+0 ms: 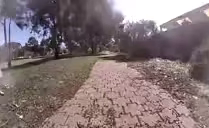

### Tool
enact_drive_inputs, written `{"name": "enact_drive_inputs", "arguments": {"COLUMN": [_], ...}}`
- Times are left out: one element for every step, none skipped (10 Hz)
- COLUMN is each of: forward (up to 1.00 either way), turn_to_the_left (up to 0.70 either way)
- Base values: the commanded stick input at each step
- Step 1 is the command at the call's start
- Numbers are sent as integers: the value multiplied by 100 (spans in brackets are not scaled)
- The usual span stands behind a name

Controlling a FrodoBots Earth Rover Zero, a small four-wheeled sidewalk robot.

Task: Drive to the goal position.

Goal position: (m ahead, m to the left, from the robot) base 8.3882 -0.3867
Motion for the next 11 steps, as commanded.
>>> {"name": "enact_drive_inputs", "arguments": {"forward": [70,70,70,70,70,70,70,70,70,70,70], "turn_to_the_left": [0,0,0,0,0,0,0,0,0,0,0]}}
